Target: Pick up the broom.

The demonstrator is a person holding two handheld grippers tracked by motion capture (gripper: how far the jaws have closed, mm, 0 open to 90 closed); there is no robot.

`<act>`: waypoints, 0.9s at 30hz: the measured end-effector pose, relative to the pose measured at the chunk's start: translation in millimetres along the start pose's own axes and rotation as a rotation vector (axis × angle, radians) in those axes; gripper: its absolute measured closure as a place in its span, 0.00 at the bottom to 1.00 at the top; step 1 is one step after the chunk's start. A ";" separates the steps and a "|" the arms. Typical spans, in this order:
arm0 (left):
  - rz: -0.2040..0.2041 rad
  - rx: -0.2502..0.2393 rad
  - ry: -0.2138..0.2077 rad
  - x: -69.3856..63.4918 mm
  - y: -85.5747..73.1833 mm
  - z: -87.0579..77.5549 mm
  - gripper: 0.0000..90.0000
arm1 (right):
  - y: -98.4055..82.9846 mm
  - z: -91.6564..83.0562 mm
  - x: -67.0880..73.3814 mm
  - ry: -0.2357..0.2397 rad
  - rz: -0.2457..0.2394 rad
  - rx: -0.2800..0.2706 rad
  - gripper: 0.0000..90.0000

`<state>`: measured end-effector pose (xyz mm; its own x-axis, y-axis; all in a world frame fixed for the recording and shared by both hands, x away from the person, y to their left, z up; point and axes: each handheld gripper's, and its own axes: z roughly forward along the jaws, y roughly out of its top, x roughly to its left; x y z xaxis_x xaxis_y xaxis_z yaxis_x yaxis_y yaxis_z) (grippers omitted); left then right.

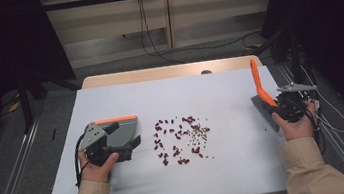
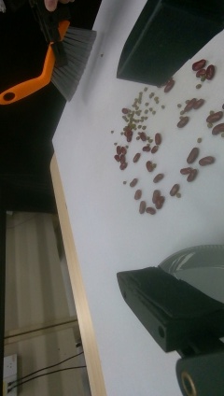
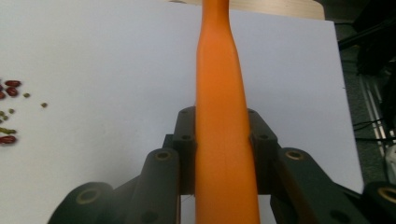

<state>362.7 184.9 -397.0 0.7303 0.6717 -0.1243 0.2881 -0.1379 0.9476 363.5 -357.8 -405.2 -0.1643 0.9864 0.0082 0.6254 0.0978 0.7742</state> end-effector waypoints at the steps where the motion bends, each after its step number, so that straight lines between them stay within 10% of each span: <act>1: 0.004 0.004 -0.001 -0.1 -0.2 -0.1 0.05 | 0.0 0.0 0.0 0.000 0.000 0.000 0.79; 9: 0.010 0.006 -0.007 -2.5 -0.6 1.5 0.05 | -24.9 10.7 6.3 -0.080 0.005 -0.042 0.79; 27: 0.015 -0.002 -0.007 -2.3 0.4 -0.4 0.05 | 1.1 50.6 126.9 0.019 -0.113 -0.051 0.79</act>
<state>360.9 183.6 -396.2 0.7387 0.6647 -0.1116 0.2758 -0.1470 0.9499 381.9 -225.8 -435.4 -0.2461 0.9668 -0.0695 0.5629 0.2009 0.8017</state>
